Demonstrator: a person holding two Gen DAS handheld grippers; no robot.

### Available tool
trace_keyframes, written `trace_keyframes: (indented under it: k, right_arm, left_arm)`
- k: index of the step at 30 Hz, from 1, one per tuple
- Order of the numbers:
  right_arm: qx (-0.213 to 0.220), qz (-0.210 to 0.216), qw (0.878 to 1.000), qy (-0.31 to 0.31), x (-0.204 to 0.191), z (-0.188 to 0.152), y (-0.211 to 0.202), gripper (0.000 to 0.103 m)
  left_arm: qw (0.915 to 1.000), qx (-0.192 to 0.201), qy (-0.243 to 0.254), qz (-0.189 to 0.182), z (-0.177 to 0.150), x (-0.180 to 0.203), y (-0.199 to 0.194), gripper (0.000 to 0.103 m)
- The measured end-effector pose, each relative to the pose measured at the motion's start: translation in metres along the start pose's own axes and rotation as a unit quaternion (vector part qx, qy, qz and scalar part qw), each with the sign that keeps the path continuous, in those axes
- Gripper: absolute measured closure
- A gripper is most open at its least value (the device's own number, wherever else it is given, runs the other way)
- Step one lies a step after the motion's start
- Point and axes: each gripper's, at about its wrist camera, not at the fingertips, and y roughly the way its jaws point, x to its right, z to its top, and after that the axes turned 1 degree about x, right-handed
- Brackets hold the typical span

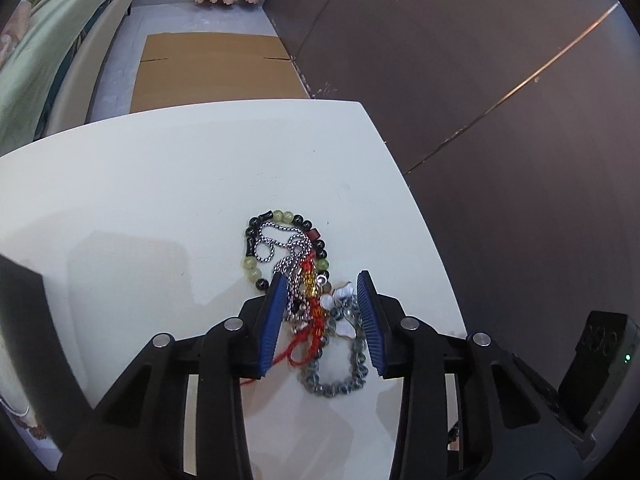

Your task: Organize jewelry

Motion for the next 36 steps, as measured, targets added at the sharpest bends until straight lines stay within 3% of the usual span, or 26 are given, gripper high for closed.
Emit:
trace_keyframes:
  k: [3,11,28,36]
  right_arm:
    - [-0.007,0.001,1.0,-0.007,-0.004,-0.001,0.003,0.046]
    - [-0.022,0.004,1.0,-0.02,-0.013,-0.004,0.011,0.047]
    - [-0.058,0.02,0.995,-0.077,-0.053,-0.011,0.041,0.06]
    - [-0.074,-0.009,0.989,-0.125,-0.077,-0.01,0.064,0.066]
  left_arm:
    - [0.9998,-0.017,0.0,0.013,0.0,-0.001,0.008,0.096]
    - [0.9998,0.012,0.003,0.015,-0.007,-0.004,-0.027,0.096]
    - [0.9978,0.065,-0.014,-0.007,-0.019,-0.022,-0.104,0.096]
    - [0.9954,0.093,-0.02,-0.011,-0.02,-0.03,-0.134,0.1]
